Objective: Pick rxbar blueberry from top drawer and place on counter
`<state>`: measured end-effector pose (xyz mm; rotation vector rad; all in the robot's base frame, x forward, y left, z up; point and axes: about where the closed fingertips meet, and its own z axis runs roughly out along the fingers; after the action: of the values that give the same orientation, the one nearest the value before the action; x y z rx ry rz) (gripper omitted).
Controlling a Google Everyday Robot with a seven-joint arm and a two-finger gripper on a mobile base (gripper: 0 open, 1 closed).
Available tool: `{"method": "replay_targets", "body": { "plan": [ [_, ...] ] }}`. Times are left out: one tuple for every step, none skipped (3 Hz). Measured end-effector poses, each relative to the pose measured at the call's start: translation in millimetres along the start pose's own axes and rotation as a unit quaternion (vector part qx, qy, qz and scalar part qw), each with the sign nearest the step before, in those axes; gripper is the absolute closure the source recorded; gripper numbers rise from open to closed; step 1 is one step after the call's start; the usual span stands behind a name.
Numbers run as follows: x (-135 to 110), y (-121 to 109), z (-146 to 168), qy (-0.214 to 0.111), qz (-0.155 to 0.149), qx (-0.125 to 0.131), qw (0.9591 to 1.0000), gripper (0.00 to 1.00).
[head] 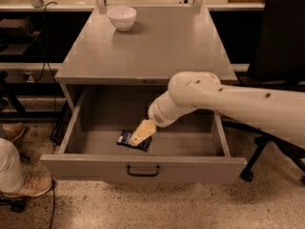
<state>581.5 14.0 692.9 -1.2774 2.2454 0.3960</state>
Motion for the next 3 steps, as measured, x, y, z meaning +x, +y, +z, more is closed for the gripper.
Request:
{"method": "replay_targets", "body": {
  "plan": [
    [-1.2,8.5,34.7,0.03,-0.022,0.018,0.9992,0.0],
    [-1.5,12.8,53.7,0.043,-0.031,0.02,0.9984,0.0],
    [0.7,16.2,77.2,0.057,-0.037,0.014,0.9976,0.0]
  ]
}}
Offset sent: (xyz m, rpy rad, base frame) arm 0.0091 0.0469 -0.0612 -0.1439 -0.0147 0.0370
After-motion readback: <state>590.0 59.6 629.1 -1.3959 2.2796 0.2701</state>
